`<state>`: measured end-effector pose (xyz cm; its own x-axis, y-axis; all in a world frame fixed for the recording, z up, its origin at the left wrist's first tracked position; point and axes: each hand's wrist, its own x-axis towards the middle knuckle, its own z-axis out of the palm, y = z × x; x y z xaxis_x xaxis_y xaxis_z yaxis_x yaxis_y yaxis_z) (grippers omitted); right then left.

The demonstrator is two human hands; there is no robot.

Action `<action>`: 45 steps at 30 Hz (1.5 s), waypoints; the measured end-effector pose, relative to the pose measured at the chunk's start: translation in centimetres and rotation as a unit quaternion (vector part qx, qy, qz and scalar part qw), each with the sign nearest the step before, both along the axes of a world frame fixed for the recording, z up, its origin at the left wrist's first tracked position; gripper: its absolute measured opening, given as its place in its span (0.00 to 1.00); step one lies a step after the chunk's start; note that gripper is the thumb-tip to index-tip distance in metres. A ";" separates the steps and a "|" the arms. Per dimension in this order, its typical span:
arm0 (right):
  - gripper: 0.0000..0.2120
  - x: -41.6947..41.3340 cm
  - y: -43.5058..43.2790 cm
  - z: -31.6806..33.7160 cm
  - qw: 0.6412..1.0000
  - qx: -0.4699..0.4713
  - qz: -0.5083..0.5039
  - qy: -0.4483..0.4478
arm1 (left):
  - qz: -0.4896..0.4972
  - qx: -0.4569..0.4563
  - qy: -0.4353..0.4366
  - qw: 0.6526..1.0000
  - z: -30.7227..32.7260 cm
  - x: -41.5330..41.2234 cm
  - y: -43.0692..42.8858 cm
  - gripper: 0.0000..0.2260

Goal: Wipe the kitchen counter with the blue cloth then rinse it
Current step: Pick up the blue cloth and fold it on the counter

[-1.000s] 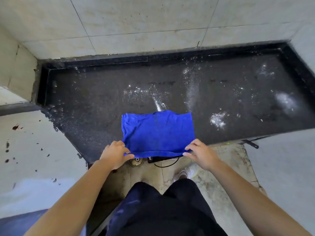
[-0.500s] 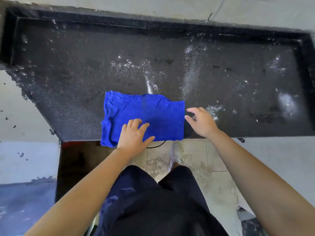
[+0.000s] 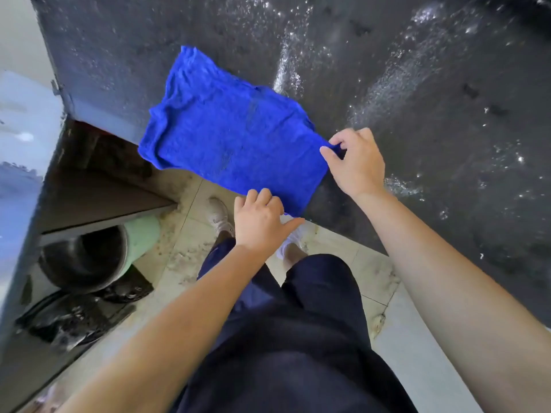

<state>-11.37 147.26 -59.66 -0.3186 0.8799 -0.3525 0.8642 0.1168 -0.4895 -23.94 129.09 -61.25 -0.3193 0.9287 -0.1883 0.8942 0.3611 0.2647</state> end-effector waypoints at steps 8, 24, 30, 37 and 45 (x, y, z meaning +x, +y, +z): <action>0.06 0.7 1.0 -0.3 0.994 -0.052 -0.042 0.085 | 0.082 0.086 0.052 0.992 -2.1 2.9 -0.8 0.09; 0.06 -8.3 -0.1 5.4 0.919 -0.117 -0.182 0.328 | 0.327 0.208 -0.308 0.869 5.3 -7.4 -0.8 0.05; 0.11 -19.8 0.1 5.5 0.941 -0.048 -0.112 0.315 | 0.358 0.230 -0.261 0.867 5.2 -17.2 -0.9 0.04; 0.21 -25.0 -0.1 2.2 0.985 -0.074 0.008 0.159 | 0.313 0.056 -0.163 0.934 1.7 -23.7 -2.0 0.16; 0.19 -20.5 -1.8 1.7 0.996 0.061 -0.061 -0.006 | 0.141 0.086 -0.060 0.984 1.0 -25.6 1.5 0.17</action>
<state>-31.90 145.43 -57.99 -0.2024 0.9487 -0.2430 0.8810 0.0680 -0.4683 -49.58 130.56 -60.25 -0.5544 0.8276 -0.0881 0.7228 0.5312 0.4420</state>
